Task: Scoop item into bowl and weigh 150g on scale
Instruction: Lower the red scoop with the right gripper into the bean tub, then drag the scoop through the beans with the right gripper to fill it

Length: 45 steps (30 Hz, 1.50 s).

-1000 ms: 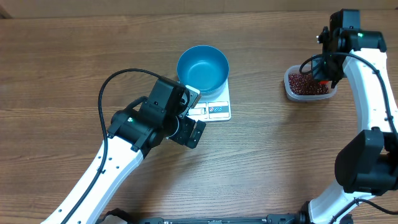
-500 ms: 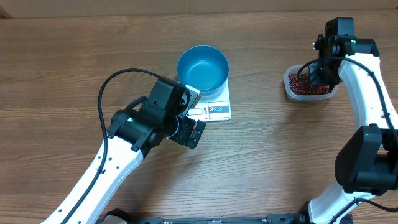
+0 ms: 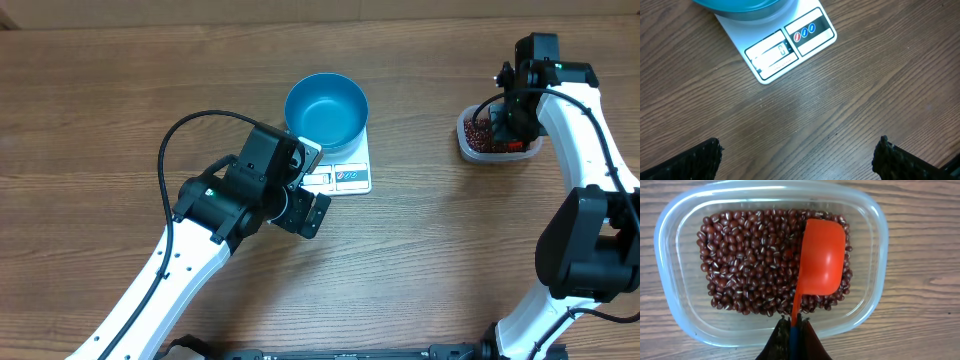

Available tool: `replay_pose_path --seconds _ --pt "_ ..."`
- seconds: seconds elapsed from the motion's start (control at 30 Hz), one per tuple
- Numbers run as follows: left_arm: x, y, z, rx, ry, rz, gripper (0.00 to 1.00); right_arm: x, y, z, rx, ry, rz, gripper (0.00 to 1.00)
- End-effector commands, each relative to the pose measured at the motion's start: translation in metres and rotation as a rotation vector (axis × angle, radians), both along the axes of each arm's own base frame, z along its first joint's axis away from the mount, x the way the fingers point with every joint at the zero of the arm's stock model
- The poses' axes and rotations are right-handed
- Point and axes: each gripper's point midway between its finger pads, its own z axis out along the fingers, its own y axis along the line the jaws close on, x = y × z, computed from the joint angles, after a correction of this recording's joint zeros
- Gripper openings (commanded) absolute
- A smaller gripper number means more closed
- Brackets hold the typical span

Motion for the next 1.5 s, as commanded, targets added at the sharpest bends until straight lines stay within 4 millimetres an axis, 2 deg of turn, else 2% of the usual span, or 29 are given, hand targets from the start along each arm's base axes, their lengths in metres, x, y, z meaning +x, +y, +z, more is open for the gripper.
replay_pose_path --seconds 0.0,0.53,1.13,1.47 --pt "-0.002 -0.004 0.002 -0.016 0.001 -0.014 1.0 -0.003 0.012 -0.009 0.072 0.026 0.025 0.04" --pt "-0.002 -0.004 0.002 -0.016 0.001 -0.014 1.0 0.002 0.047 -0.009 0.27 0.0 0.077 0.04" --pt "-0.002 -0.004 0.002 -0.016 0.001 -0.013 1.0 0.007 0.065 -0.005 0.38 -0.028 0.096 0.04" --pt "-0.002 -0.004 0.002 -0.016 0.001 -0.014 1.0 0.008 0.062 -0.003 0.424 -0.042 0.079 0.04"
